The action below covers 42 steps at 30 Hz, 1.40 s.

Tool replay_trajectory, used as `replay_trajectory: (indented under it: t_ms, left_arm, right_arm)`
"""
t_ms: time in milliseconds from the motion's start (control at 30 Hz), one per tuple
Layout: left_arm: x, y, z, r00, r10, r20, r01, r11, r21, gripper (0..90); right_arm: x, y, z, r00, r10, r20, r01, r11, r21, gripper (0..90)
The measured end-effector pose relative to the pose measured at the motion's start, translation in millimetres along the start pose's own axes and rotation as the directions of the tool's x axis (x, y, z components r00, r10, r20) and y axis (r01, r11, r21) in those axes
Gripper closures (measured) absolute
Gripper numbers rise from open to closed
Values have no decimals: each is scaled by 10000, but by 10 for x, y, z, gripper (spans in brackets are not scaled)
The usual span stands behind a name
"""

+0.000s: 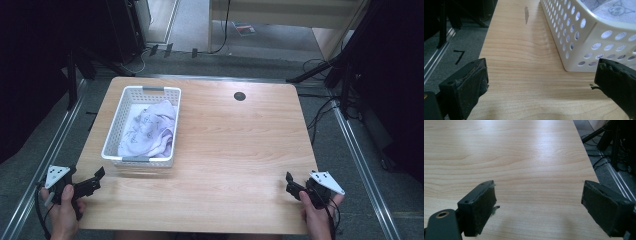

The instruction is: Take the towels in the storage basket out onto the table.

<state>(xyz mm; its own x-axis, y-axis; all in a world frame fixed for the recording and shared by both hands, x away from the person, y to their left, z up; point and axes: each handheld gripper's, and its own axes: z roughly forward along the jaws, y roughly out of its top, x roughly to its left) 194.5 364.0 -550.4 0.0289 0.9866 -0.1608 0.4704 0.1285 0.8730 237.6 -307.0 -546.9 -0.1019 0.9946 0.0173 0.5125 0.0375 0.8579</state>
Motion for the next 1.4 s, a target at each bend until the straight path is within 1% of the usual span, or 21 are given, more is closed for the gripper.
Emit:
replay_trajectory:
  t_ms: [167,233,333,367,400,467,533,567,600,633,667,767,867,933,1000,1067,1133,1200,1300,1367,1400]
  left_arm:
    - [17,22,-58,9998,-185,1,185,9998,-123,0]
    - [22,65,-103,9997,-252,-40,252,9995,-185,0]
    - [19,195,-246,9994,-354,25,355,9974,-621,0]
    - [19,195,-246,9994,-354,25,355,9974,-621,0]
    - [12,291,-322,9993,-370,108,377,9970,-680,0]
    - [-14,380,-362,9995,-325,-13,323,9978,-572,0]
    - [-59,460,-382,9996,-298,27,299,9984,-474,0]
    - [-59,460,-382,9996,-298,27,299,9984,-474,0]
    - [-134,550,-366,9999,-103,30,104,9995,-302,0]
    - [-134,550,-366,9999,-103,30,104,9995,-302,0]
    - [-232,663,-337,9998,153,131,-153,9999,-46,0]
    - [-377,842,-278,9978,514,415,-532,9977,424,0]
    - [-550,1042,-174,9933,958,653,-1017,9903,944,0]
    - [-662,1160,-113,9904,1203,678,-1277,9848,1178,0]
    - [-766,1271,-40,9852,1491,839,-1606,9752,1523,0]
    - [-863,1368,50,9790,1881,787,-1996,9627,1825,0]
    - [-930,1467,152,9778,1939,793,-2066,9557,2099,0]
    - [-984,1572,242,9752,2062,808,-2195,9484,2288,0]
    - [-1072,1693,429,9704,2249,877,-2406,9306,2757,0]
    - [-1117,1736,579,9704,2204,992,-2405,9202,3088,0]
    - [-1141,1747,658,9692,2250,1001,-2456,9122,3280,0]
  right_arm:
    - [-2,1,1,10000,-3,2,3,10000,3,126]
    - [4,1,0,10000,-20,27,20,10000,5,126]
    - [8,1,1,10000,-46,31,46,10000,12,126]
    - [8,1,1,10000,-43,45,43,10000,8,126]
    - [8,1,1,10000,-43,50,43,10000,9,126]
    - [10,1,2,10000,-47,51,47,10000,-3,126]
    - [12,0,0,10000,-69,68,69,10000,-15,126]
    - [12,0,0,10000,-69,68,69,10000,-15,126]
    - [11,0,0,9999,-105,86,105,9999,-27,127]
    - [11,0,0,9999,-105,86,105,9999,-27,127]
    - [12,0,0,9999,-101,89,101,9999,-25,127]
    - [13,0,0,9999,-84,99,84,10000,-16,127]
    - [13,0,0,9999,-119,97,120,9999,-21,127]
    - [12,-1,-2,9999,-107,86,107,9999,-19,127]
    - [11,-2,-4,9999,-133,63,134,9999,-25,127]
    - [12,-2,-2,9999,-152,27,152,9999,-11,127]
    - [10,-1,1,9998,-182,-14,182,9998,-20,127]
    - [10,-1,-2,9999,-133,-30,133,9999,4,126]
    - [9,0,1,9999,-113,-45,113,9999,-8,127]
    - [9,1,4,9999,-148,-48,148,9999,-7,126]
    - [10,1,3,9998,-175,-56,175,9998,-4,126]
